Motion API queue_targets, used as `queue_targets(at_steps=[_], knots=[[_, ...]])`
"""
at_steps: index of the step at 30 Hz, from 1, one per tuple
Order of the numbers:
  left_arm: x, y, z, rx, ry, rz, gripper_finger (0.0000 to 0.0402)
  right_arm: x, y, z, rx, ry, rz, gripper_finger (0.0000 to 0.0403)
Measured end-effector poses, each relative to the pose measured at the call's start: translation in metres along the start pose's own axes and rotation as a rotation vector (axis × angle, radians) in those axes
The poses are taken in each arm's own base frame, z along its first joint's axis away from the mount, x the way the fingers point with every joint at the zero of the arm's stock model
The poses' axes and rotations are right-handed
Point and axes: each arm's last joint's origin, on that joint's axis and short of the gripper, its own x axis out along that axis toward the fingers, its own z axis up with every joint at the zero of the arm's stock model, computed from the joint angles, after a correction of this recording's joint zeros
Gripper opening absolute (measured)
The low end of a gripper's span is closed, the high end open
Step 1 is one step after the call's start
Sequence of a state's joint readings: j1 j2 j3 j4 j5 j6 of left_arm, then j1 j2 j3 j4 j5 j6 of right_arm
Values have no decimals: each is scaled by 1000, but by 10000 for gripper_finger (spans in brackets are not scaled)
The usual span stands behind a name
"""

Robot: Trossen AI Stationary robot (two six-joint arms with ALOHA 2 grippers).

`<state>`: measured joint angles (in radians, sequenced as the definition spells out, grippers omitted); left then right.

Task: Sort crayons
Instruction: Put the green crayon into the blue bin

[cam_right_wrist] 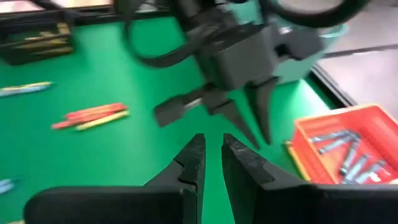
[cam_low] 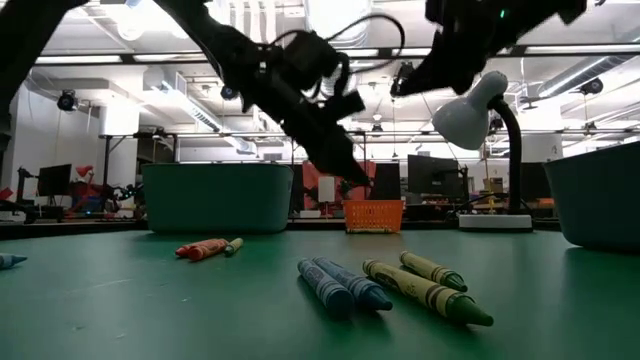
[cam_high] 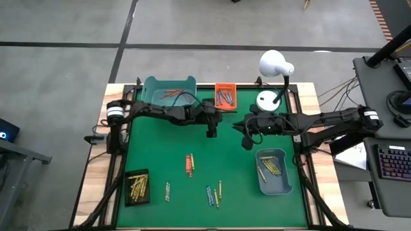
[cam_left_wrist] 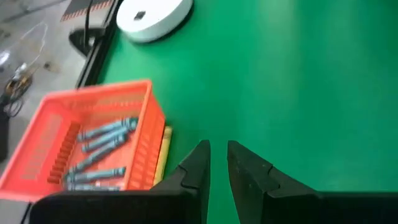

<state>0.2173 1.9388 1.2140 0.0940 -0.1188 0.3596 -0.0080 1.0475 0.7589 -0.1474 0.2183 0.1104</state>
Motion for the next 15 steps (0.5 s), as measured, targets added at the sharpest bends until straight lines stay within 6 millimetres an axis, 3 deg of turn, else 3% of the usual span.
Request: queue_targets(at_steps=[6, 15], knots=[[12, -3, -14, -41, 98, 103, 38, 11, -12, -17, 75, 18, -175, 43], [24, 1, -28, -71, 147, 146, 38, 22, -19, -23, 115, 48, -317, 43]])
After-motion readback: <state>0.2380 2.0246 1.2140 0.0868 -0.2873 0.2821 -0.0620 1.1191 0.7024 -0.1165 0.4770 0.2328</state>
